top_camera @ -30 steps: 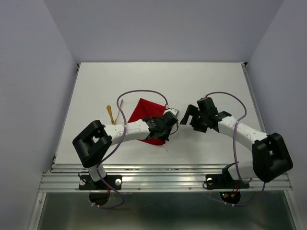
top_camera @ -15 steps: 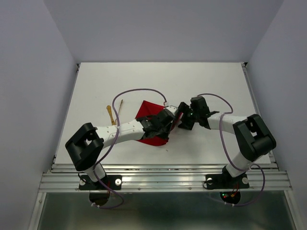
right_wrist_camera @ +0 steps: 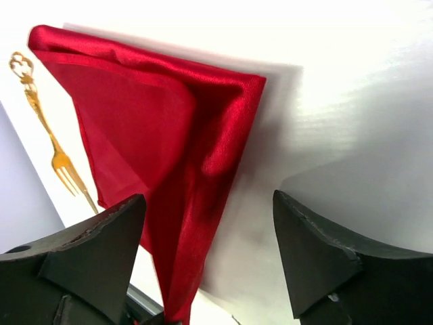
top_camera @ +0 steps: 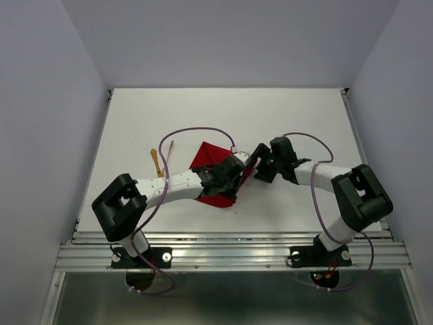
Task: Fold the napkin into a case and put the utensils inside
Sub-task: Pick up the upper triangle-folded napkin from the center of the board.
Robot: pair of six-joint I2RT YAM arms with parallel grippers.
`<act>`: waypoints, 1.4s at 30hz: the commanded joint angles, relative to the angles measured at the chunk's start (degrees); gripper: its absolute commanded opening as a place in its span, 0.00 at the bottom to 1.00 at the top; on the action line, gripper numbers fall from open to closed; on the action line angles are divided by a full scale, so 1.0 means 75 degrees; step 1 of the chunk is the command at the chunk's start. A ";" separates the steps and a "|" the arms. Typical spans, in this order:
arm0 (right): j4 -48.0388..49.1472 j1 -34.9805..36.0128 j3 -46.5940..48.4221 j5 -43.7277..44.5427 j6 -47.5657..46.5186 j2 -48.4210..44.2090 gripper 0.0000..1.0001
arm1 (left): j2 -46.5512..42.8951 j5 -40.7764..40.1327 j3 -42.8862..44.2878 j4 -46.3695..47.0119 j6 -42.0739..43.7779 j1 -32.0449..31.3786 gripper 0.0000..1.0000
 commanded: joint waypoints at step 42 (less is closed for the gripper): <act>0.1246 -0.0195 -0.0140 -0.0353 0.0442 0.0527 0.01 | -0.0725 0.0050 -0.0140 -0.0184 0.0530 -0.0030 0.72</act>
